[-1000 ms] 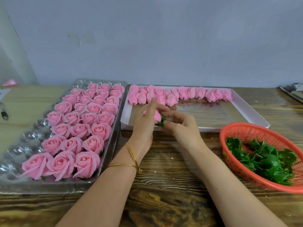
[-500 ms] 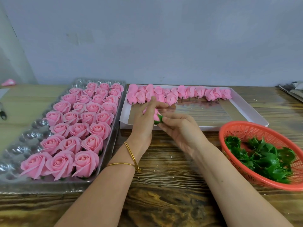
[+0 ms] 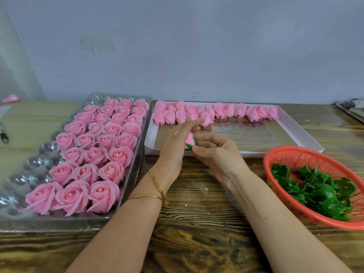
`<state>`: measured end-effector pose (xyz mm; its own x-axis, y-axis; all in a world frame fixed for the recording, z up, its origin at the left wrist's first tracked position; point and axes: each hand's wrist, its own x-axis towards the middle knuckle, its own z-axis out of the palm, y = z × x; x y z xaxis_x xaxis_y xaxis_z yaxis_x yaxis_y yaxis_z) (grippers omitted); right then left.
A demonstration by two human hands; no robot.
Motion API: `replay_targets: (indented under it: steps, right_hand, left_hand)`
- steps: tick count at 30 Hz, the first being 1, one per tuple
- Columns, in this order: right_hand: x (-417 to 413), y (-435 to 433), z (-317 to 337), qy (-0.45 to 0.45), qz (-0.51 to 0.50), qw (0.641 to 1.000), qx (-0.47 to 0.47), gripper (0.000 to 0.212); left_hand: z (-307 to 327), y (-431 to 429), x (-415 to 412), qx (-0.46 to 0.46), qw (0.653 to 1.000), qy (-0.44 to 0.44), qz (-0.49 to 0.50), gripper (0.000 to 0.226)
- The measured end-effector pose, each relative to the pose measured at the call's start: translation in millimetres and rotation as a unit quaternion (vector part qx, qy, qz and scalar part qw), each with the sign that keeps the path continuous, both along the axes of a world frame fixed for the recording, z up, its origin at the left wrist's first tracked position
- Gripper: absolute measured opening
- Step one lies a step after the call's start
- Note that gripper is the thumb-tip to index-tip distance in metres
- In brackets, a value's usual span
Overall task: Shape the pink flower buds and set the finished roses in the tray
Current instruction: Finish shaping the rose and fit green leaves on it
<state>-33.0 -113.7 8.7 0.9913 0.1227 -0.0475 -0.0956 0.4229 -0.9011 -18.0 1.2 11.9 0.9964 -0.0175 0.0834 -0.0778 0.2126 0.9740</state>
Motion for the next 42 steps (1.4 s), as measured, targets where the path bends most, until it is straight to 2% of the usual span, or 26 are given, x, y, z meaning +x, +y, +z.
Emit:
replay_targets:
  steps: [4,7,11,15,20,25,28,33,35,37,42]
  right_hand:
    - [0.8,2.6,-2.1,-0.046,-0.035,0.997,-0.050,0.032]
    - [0.9,3.6,-2.1,-0.055,-0.039,0.996,-0.050,0.035]
    - [1.3,3.1,-1.4,-0.011,-0.015,1.000,0.001,0.031]
    - [0.8,2.0,1.7,0.014,0.056,0.997,0.044,0.018]
    - [-0.8,0.3,5.3,0.056,0.097,0.993,0.024,0.019]
    - [-1.0,-1.9,3.5,0.058,0.093,0.994,0.026,0.015]
    - [-0.1,-2.5,0.7,0.055,0.089,0.994,0.014,0.018]
    - [1.0,-1.3,-3.0,0.027,0.068,0.997,-0.011,0.028]
    - [1.2,-1.8,-4.2,0.009,0.067,0.998,-0.016,0.029]
    - [1.1,-2.4,-6.0,-0.008,0.065,0.998,-0.026,0.029]
    - [-0.4,-4.6,-6.5,-0.041,0.044,0.995,-0.085,0.033]
  left_hand:
    - [-1.0,0.5,0.6,0.005,1.000,0.001,-0.008,0.038]
    - [-2.5,0.3,2.5,-0.003,1.000,0.003,0.008,0.044]
    - [-3.9,0.4,4.7,-0.013,1.000,-0.012,0.003,0.051]
    - [-4.1,1.4,4.7,-0.035,0.999,-0.014,-0.004,0.051]
    - [-5.0,1.9,5.3,-0.053,0.998,-0.012,-0.010,0.052]
    - [-3.6,2.5,4.0,-0.034,0.999,-0.012,-0.014,0.046]
    - [0.5,2.2,0.5,-0.012,1.000,0.006,-0.007,0.030]
    - [5.3,3.0,-2.8,-0.034,0.999,0.019,-0.026,0.028]
    - [4.9,3.4,-2.7,-0.027,0.999,0.019,-0.025,0.035]
    - [3.1,2.7,-1.1,-0.006,1.000,0.004,-0.030,0.024]
    - [-1.8,1.5,0.8,-0.003,0.998,-0.013,-0.057,0.029]
